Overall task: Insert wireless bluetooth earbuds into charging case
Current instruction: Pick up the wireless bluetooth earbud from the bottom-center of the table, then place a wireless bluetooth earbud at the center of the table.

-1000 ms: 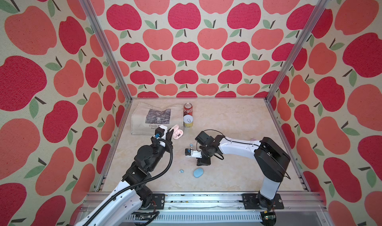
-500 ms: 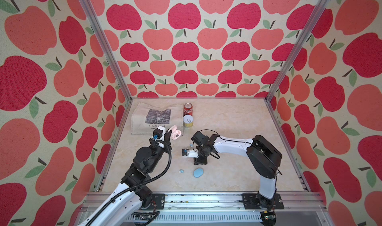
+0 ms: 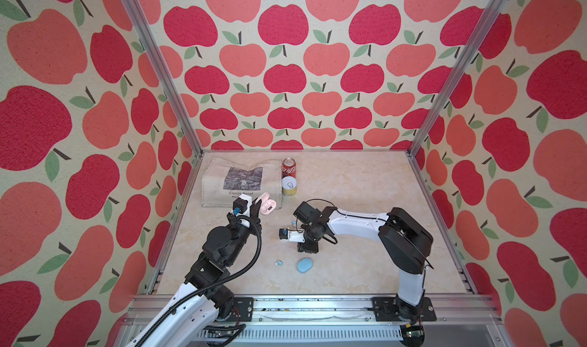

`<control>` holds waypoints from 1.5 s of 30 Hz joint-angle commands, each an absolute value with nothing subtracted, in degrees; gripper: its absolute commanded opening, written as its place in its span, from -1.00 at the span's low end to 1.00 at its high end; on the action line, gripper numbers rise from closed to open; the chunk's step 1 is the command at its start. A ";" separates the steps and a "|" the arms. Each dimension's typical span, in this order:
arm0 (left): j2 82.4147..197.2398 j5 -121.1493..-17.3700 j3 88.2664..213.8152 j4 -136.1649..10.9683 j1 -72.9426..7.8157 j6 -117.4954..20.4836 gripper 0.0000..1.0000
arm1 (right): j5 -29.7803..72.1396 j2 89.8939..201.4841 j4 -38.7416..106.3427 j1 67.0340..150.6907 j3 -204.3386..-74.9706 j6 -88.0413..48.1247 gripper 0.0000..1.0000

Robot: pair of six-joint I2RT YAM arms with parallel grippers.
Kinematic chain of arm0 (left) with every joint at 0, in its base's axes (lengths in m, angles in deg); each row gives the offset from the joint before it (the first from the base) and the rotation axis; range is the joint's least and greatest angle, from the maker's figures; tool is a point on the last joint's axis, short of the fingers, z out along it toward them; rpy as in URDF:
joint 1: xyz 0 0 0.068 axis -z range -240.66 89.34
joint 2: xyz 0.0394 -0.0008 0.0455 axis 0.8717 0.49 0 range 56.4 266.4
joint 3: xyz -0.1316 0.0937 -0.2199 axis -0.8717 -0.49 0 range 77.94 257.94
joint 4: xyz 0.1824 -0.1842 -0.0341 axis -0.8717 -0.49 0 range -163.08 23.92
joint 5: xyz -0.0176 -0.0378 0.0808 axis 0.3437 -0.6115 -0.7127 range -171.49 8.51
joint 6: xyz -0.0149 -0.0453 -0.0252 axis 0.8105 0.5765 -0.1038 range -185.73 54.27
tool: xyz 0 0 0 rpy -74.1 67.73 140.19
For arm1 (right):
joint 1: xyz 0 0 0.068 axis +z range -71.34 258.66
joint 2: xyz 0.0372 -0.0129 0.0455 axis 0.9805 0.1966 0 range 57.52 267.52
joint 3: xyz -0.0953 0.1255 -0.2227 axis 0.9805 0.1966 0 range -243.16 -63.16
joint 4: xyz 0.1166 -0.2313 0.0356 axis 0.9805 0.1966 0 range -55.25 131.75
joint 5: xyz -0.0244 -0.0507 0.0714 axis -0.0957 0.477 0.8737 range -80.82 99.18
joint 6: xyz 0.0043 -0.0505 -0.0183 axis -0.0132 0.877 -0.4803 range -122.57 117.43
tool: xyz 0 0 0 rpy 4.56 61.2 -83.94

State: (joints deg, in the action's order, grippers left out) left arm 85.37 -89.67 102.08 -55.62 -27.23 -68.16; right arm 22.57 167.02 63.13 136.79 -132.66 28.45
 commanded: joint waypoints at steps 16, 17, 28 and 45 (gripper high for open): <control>94.07 -86.48 103.42 -48.81 -27.79 -69.31 -1.00 | 16.97 158.16 62.96 122.42 -133.49 -5.30 -0.88; 94.83 -86.12 103.50 -48.20 -27.76 -69.32 -1.00 | 16.46 158.16 63.41 121.40 -133.66 -8.56 -0.88; 101.43 -83.51 105.36 -43.49 -27.75 -70.16 -1.00 | 7.82 166.47 68.48 118.12 -139.06 -24.21 -0.83; 100.86 -83.79 105.29 -44.16 -27.82 -69.73 -1.00 | 8.09 173.11 71.24 116.97 -144.37 -26.26 -0.32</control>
